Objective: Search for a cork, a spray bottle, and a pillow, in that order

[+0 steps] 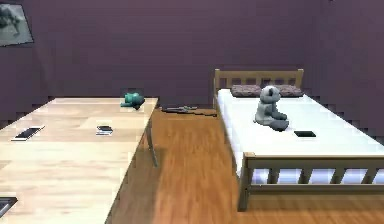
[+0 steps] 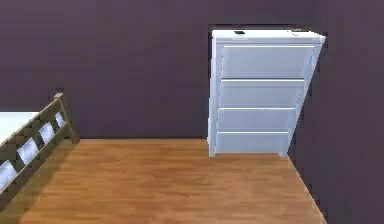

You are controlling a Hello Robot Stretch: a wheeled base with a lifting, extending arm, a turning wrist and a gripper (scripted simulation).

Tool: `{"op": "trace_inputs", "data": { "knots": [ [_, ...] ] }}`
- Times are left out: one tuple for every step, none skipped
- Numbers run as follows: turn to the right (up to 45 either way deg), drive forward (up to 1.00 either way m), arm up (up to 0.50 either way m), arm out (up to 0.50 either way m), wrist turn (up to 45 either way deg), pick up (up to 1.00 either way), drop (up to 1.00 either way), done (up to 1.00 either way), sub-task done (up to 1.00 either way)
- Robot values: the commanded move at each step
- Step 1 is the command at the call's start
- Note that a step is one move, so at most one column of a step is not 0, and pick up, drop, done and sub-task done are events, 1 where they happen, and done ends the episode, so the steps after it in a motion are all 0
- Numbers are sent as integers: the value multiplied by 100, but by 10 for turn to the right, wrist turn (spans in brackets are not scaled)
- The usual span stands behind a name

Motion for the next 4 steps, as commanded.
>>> {"op": "trace_inputs", "data": {
  "knots": [
    [-450, 0, 0, 0, 0, 0, 0, 0, 0],
    [-450, 0, 0, 0, 0, 0, 0, 0, 0],
    [-450, 0, 0, 0, 0, 0, 0, 0, 0],
    [-180, 0, 0, 0, 0, 0, 0, 0, 0]
  ]
}}
